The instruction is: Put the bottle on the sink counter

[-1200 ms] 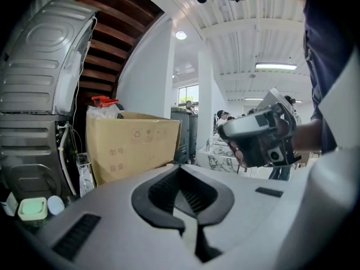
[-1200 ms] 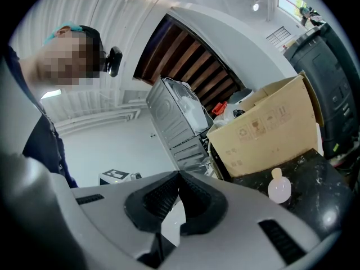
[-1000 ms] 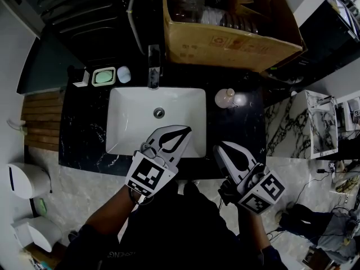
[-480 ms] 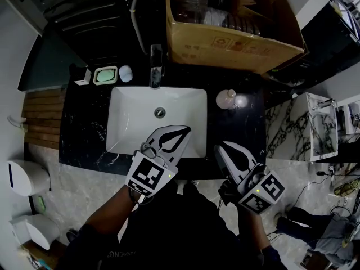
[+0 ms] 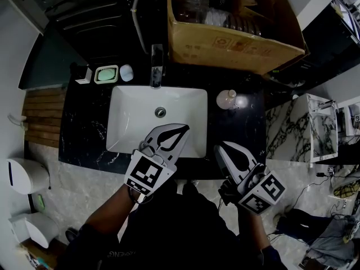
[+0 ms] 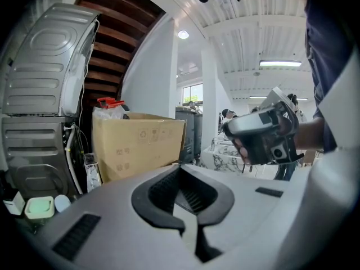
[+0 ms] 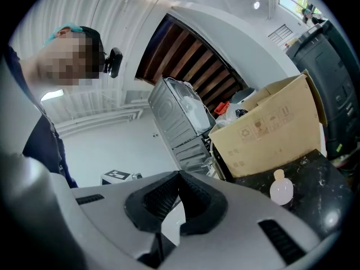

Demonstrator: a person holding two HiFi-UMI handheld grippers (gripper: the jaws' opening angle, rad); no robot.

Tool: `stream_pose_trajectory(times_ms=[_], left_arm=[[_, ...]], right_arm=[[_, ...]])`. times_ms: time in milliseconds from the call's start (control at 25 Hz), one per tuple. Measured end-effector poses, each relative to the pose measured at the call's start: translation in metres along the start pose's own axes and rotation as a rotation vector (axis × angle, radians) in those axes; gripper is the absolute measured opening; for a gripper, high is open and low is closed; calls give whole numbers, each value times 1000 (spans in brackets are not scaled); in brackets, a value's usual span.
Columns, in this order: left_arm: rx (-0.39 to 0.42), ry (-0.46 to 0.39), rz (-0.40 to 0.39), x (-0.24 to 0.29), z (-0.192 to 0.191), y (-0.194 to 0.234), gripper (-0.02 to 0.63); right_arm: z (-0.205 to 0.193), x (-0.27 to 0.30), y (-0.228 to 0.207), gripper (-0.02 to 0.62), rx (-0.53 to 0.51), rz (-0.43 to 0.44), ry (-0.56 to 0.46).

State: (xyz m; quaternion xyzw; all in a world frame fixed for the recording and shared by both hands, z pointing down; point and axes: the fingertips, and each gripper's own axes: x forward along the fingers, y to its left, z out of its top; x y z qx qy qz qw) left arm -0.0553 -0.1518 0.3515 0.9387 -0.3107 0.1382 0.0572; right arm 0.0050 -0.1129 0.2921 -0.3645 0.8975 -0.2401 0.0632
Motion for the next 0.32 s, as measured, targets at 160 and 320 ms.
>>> stream_pose_trajectory(times_ms=[160, 320], left_arm=[[-3, 2, 5, 0, -1, 0, 8], [-6, 8, 8, -1, -4, 0, 8]], right_arm=[[0, 0, 0, 26, 0, 1, 2], [-1, 0, 1, 26, 9, 5, 7]])
